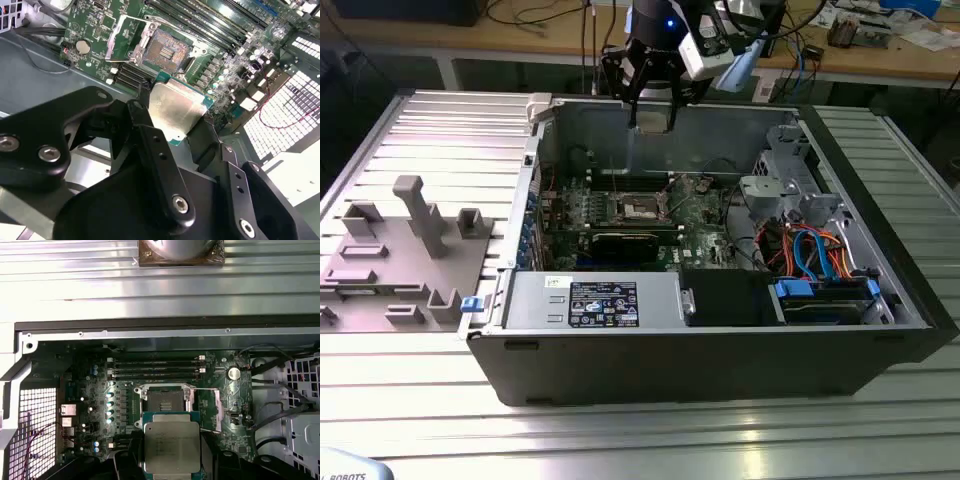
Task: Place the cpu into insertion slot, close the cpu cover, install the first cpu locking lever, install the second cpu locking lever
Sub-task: 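Place the cpu into insertion slot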
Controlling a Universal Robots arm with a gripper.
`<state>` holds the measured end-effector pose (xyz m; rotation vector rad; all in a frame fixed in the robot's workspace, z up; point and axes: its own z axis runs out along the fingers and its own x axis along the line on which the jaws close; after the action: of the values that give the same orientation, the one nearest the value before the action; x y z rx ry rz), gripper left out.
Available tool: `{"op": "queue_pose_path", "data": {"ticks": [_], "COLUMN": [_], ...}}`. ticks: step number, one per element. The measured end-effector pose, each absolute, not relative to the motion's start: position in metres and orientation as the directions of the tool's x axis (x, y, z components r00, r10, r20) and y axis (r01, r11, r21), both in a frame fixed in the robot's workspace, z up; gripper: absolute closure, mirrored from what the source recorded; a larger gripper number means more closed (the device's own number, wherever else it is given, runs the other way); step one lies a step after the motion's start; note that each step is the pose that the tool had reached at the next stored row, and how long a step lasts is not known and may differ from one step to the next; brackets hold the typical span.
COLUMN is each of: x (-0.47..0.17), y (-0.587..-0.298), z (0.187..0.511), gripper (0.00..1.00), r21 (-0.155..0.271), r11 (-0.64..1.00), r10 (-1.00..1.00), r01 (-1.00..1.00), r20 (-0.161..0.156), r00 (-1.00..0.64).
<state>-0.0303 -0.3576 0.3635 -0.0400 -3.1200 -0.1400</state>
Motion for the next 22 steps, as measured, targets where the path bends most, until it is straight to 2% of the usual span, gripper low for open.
{"op": "queue_pose_path", "data": {"ticks": [22], "x": [-0.031], "y": [-0.358], "z": [0.353], "gripper": [0.46], "r21": [0.089], "r11": [0.996], "r10": [0.025], "r01": [0.026], "r20": [0.019], "r00": [-1.000]}}
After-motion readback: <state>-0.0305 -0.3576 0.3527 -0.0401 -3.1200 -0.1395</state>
